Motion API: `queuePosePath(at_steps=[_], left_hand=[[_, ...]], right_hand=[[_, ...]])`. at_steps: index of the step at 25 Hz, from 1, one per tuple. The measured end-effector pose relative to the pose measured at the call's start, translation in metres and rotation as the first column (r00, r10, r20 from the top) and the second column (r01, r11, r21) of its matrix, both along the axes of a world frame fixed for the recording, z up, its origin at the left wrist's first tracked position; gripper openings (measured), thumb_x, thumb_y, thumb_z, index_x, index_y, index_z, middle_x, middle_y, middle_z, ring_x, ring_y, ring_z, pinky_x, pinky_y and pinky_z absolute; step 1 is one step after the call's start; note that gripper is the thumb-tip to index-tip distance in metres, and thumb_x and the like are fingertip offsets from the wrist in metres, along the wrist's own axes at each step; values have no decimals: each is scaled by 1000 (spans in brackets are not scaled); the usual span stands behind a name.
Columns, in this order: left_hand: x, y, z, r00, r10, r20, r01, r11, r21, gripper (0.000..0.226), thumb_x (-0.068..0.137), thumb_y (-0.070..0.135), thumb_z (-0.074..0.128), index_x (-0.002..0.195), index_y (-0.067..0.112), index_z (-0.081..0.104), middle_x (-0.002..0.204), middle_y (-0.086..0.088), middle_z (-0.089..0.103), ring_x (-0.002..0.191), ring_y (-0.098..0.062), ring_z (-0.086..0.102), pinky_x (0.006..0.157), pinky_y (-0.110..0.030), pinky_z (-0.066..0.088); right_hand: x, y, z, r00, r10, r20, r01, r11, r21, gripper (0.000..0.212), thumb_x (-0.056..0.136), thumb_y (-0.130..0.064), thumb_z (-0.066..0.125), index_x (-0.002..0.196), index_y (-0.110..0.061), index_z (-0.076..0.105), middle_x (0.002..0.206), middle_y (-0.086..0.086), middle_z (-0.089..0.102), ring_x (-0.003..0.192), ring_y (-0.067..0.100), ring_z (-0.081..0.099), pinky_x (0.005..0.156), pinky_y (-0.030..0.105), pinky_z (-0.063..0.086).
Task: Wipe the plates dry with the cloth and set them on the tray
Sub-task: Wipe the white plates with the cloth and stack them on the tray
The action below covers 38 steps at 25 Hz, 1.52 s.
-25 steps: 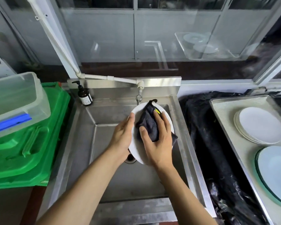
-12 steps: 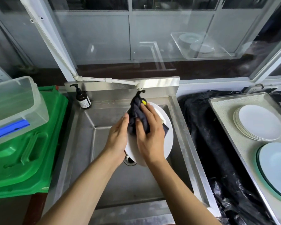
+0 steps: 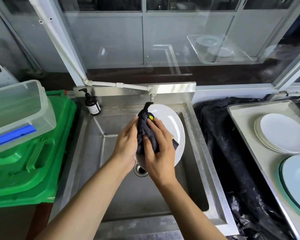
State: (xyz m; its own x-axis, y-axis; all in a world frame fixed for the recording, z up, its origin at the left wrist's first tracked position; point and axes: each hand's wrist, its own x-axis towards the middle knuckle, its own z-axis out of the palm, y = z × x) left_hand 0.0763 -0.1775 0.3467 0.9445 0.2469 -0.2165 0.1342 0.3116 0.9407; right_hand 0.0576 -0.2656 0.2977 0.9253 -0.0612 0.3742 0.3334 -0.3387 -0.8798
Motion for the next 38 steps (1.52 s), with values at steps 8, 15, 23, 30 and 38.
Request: queuePosePath(at_steps=[8,15,23,30,38], left_hand=[[2,-1,2,997,55,-56,-54,998,12,33,101,41,55,79,37,80,92,10,78,95,-9,73,89,-34,56],[4,6,2,990,115,-84,-114,993,20,26,97,49,57,91,30,75,101,10,78,107,-17,70,95,-37,56],[6,-1,7,996,63,-65,-64,998,-18,32,99,46,56,85,29,79,86,-1,78,80,-16,75,66,-29,60],[0,5,1,990,62,-125,-62,998,-3,23,98,45,57,99,27,71,88,13,78,90,-11,72,80,-31,59],[1,-10,13,996,-18,-87,10,996,-88,23,102,33,55,94,22,73,90,10,79,85,-4,74,71,-19,59]], right_hand=[[1,-17,-3,975,-163,-148,174,983,65,44,100,-15,61,143,-23,59,152,-4,52,144,5,41,121,34,32],[-3,-34,-13,971,-168,-171,178,983,44,44,99,-13,62,142,-23,61,151,-7,52,143,4,43,121,36,33],[-36,-8,-8,998,51,-39,-49,997,58,43,101,-23,59,143,-26,60,151,-13,52,147,7,38,121,23,28],[-23,-53,-33,939,-267,-215,274,962,3,43,97,-17,57,139,-22,64,151,-5,53,142,9,45,119,41,35],[34,-45,16,997,-78,1,78,997,-12,42,100,-12,61,141,-18,62,151,-4,53,144,5,42,121,28,31]])
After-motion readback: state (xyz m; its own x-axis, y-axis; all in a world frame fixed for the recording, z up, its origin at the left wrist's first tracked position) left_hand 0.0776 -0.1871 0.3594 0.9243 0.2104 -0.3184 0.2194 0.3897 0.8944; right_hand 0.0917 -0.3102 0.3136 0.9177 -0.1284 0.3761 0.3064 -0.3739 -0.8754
